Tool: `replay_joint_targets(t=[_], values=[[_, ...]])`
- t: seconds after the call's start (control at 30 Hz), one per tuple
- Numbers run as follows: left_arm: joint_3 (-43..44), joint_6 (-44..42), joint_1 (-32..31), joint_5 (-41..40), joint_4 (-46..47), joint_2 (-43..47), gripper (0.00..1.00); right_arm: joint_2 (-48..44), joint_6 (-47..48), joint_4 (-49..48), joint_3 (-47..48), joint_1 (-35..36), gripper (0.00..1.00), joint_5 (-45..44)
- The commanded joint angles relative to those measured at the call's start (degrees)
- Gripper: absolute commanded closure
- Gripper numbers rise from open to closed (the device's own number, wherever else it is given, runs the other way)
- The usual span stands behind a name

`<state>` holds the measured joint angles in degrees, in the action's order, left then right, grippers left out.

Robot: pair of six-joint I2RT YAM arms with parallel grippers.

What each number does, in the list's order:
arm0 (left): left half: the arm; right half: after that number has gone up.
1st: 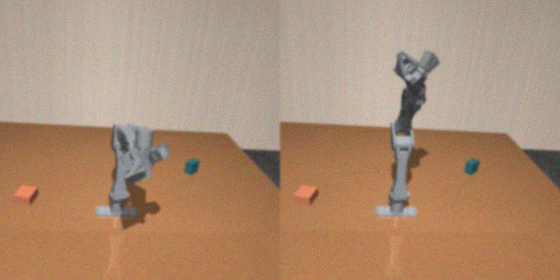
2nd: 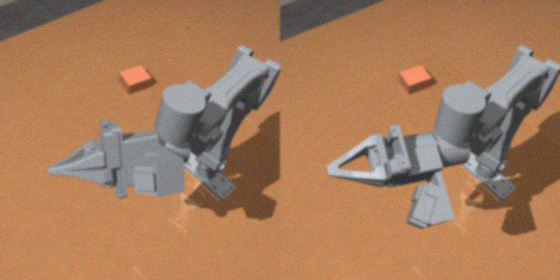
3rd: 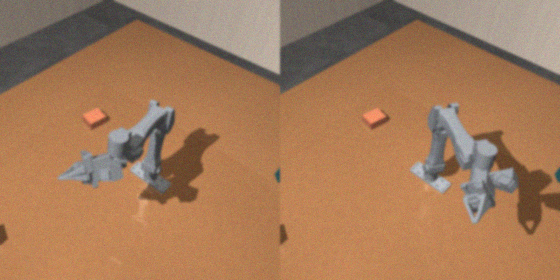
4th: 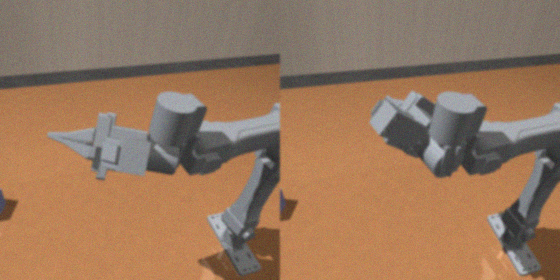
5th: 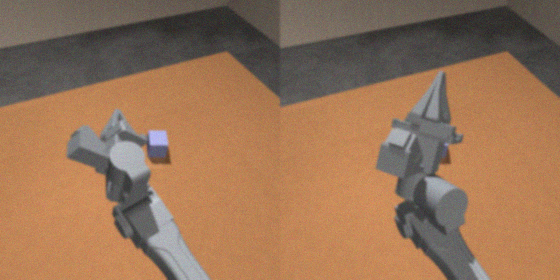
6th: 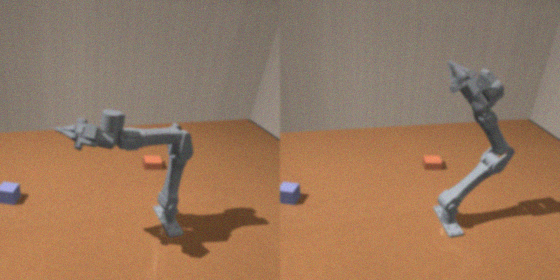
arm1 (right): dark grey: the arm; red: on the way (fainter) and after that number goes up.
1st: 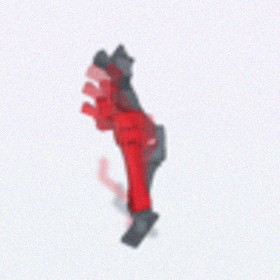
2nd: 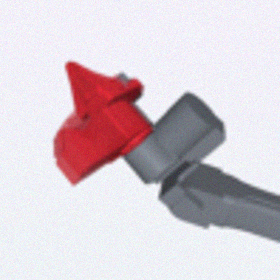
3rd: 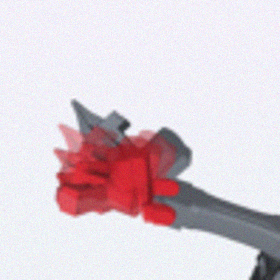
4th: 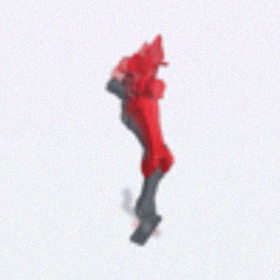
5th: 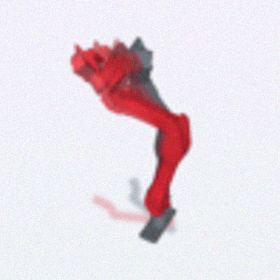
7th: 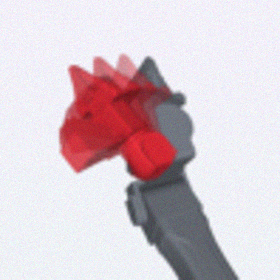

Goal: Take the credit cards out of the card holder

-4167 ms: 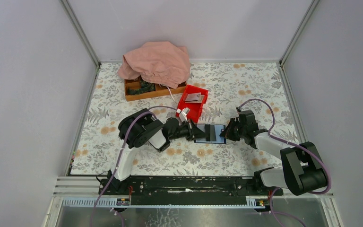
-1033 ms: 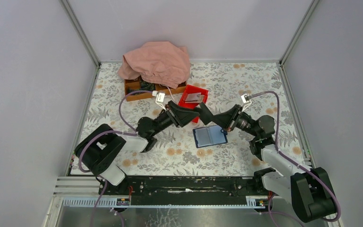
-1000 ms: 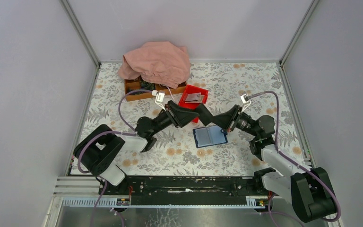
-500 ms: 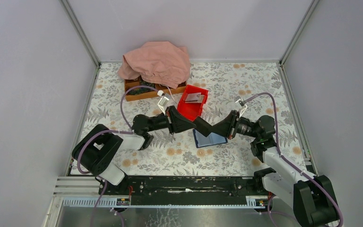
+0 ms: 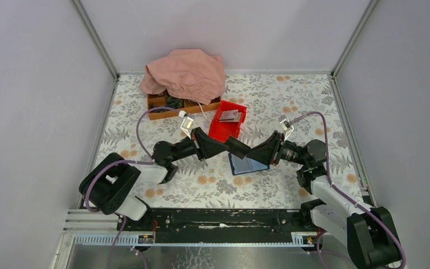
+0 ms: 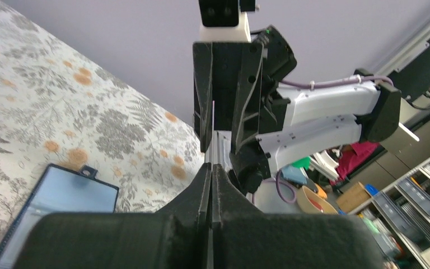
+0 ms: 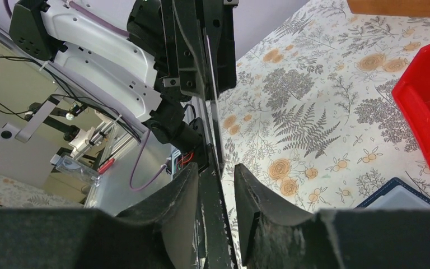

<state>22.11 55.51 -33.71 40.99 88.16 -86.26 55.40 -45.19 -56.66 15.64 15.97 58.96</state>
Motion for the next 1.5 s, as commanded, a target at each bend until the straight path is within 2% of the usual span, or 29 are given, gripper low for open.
replay_joint_targets(t=[0.0, 0.43, 0.67, 0.83, 1.17, 1.2, 1.23, 1.33, 1.37, 1.47], values=[[-0.8, -1.6, -0.8, -9.2, 4.0, 3.2, 1.0, 0.0, -2.0, -8.7, -0.7, 0.1, 0.63, -1.2], [1.9, -2.2, -5.3, -11.4, 4.1, 1.2, 1.0, 4.0, -4.9, -16.1, 0.7, 0.2, 0.64, -3.0], [0.3, -3.0, -5.3, -15.2, 4.1, 1.9, 1.0, 5.1, -6.4, -18.8, 0.6, 0.1, 0.8, -2.8], [0.6, -2.8, -5.6, -16.0, 4.1, 1.2, 1.0, 4.7, -5.6, -17.6, 0.5, 0.2, 0.99, -3.7], [0.0, -2.6, -5.6, -15.5, 4.1, 0.4, 1.0, 5.3, -5.0, -15.4, 2.5, 0.2, 1.0, -4.7], [-0.2, -2.7, -5.5, -15.9, 4.1, 0.5, 0.97, 5.3, -5.2, -15.3, 2.7, 0.2, 1.0, -4.7], [-0.6, -2.7, -5.4, -16.5, 4.1, 0.7, 0.88, 5.3, -5.3, -15.0, 2.8, 0.1, 1.0, -4.9], [-2.4, -2.9, -4.8, -20.1, 4.1, 1.9, 0.51, 5.2, -4.7, -13.2, 3.4, 0.2, 1.0, -5.6], [-3.3, -2.9, -4.4, -21.4, 4.0, 2.4, 0.41, 5.1, -4.5, -12.3, 3.5, 0.1, 1.0, -6.0], [-6.7, -3.1, -2.2, -25.6, 1.0, 4.5, 0.24, 4.8, -3.8, -8.9, 4.1, 0.2, 1.0, -8.2]])
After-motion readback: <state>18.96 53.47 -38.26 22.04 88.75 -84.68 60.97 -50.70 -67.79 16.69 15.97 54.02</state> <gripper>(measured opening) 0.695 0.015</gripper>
